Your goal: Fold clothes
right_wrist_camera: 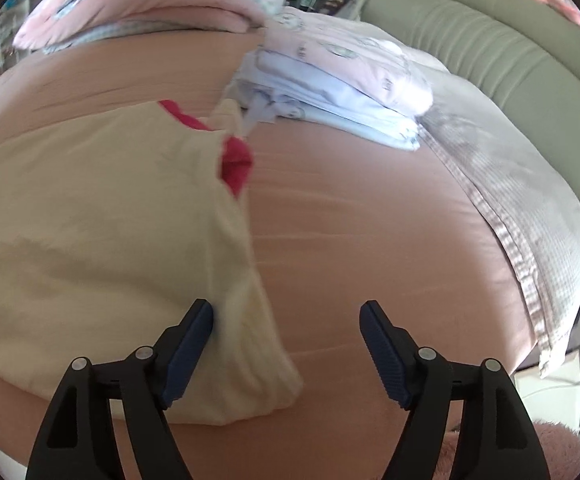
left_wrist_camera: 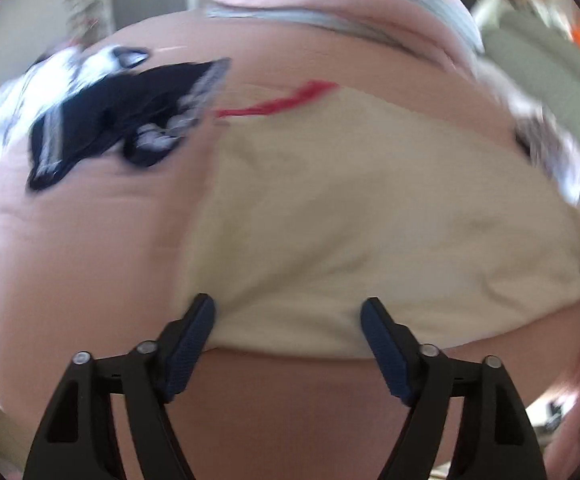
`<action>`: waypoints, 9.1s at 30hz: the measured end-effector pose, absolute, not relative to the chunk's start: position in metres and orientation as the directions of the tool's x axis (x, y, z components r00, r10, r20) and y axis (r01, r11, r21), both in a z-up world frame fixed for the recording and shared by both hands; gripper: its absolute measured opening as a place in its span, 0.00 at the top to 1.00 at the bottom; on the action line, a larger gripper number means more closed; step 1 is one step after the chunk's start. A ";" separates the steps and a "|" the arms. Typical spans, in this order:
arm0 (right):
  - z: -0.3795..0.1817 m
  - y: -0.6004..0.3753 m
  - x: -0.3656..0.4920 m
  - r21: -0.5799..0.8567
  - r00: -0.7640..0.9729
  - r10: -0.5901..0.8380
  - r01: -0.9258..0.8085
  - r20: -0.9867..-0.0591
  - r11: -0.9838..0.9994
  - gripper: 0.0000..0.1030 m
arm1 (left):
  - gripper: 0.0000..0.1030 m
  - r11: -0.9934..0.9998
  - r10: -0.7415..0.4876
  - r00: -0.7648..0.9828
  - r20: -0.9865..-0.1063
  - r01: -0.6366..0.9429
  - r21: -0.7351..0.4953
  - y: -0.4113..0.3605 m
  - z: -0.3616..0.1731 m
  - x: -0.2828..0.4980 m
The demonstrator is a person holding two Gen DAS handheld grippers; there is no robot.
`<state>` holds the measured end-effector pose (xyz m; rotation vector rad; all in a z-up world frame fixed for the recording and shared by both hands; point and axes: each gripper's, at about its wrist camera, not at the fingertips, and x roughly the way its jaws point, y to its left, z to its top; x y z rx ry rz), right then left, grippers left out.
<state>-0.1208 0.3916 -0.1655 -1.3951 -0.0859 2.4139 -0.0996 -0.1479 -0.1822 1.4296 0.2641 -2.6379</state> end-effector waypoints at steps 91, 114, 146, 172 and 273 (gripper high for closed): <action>-0.188 0.384 -0.165 0.405 -0.502 -0.279 -0.162 -0.819 -0.900 0.62 | 0.21 -0.728 0.685 -0.412 -0.601 -0.389 -0.564 0.160 -0.145 -0.235; -0.154 0.300 -0.181 0.413 -0.592 -0.361 0.052 -0.720 -0.909 0.63 | 0.93 -0.868 0.416 -0.589 -0.693 -0.031 -0.495 0.071 -0.159 -0.203; -0.179 0.249 -0.165 0.268 -0.548 -0.283 0.110 -0.787 -0.957 0.58 | 0.71 -0.946 0.226 -0.601 -0.766 0.051 -0.319 0.037 -0.148 -0.154; -0.181 0.255 -0.261 0.221 -0.535 -0.268 0.151 -0.801 -0.964 0.58 | 0.84 -0.795 0.554 -0.495 -0.670 -0.075 -0.602 -0.003 -0.174 -0.298; -0.176 0.209 -0.101 0.073 -0.541 -0.162 0.183 -0.825 -0.980 0.43 | 0.55 -0.966 0.248 -0.579 -0.776 -0.205 -0.156 0.077 -0.145 -0.136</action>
